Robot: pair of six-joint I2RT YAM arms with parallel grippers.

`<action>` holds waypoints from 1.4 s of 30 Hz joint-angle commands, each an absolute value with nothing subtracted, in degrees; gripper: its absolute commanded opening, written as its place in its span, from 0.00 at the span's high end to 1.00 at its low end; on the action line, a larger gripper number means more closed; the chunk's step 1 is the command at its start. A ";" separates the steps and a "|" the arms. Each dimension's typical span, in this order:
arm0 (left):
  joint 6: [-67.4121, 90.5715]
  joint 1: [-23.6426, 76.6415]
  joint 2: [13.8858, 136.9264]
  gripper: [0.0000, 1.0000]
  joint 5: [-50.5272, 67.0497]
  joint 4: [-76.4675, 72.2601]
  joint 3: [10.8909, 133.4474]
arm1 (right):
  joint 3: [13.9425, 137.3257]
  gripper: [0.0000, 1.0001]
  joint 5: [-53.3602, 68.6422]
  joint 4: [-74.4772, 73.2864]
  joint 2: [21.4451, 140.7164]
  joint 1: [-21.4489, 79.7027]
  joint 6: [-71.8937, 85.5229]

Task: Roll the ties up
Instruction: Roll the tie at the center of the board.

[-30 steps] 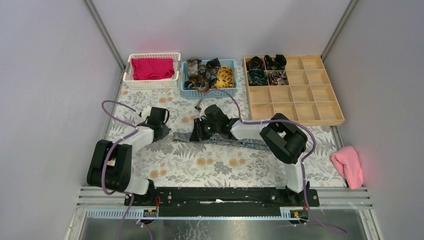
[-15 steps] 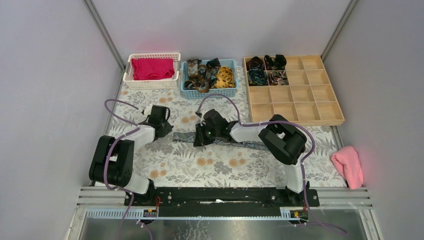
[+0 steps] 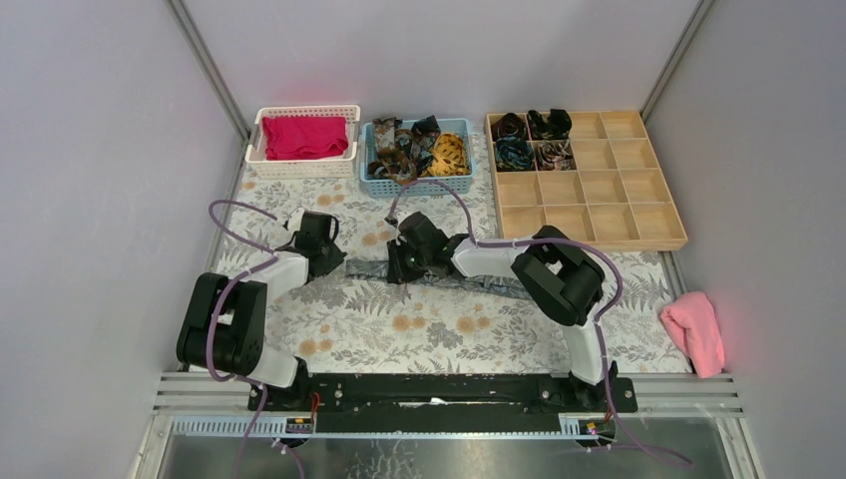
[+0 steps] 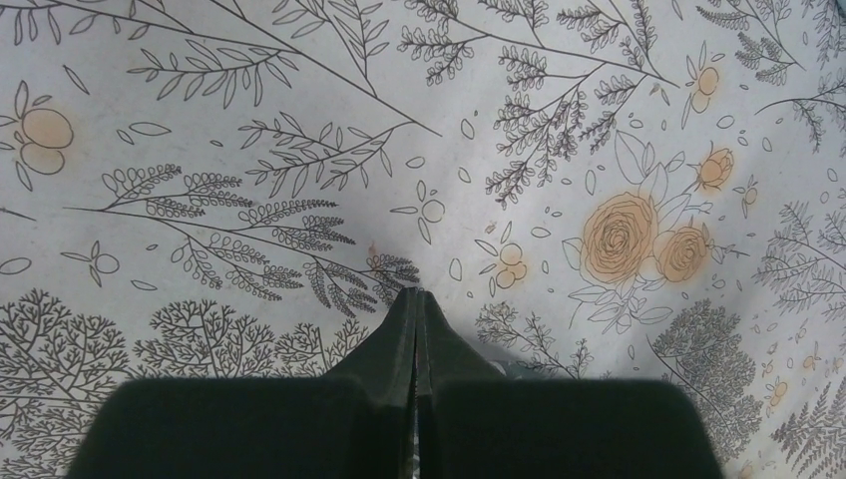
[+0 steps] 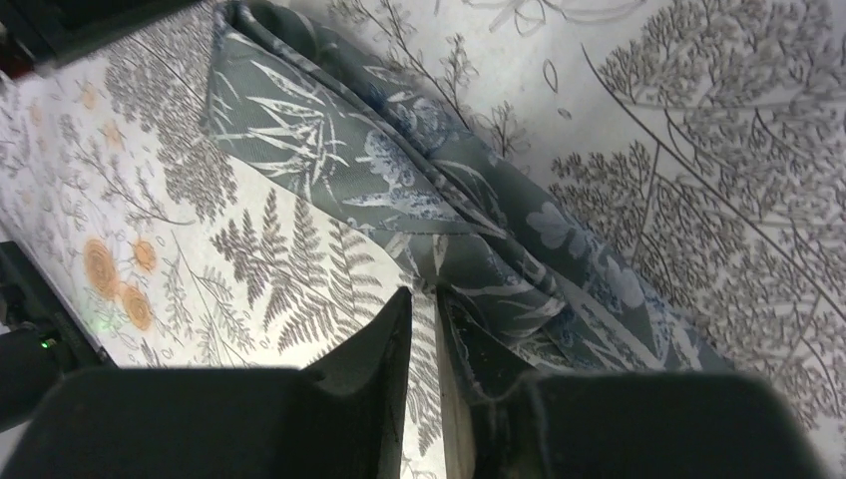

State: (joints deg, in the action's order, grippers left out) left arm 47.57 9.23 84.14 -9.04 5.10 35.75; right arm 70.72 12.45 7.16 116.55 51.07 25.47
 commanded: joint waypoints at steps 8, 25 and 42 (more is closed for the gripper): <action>46.07 8.88 84.70 1.00 -7.66 4.50 34.58 | 76.61 0.74 9.07 0.42 118.56 51.23 21.08; 46.16 8.88 87.27 1.00 -5.63 4.05 35.95 | 80.61 0.58 11.44 2.97 116.81 52.03 27.55; 46.88 8.88 85.77 1.00 1.99 1.35 32.51 | 83.67 0.71 5.56 0.77 125.94 51.09 27.47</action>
State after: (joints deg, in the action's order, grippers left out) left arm 47.20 9.21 85.60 -3.29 1.06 35.42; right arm 83.83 8.45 2.15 123.98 51.44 27.07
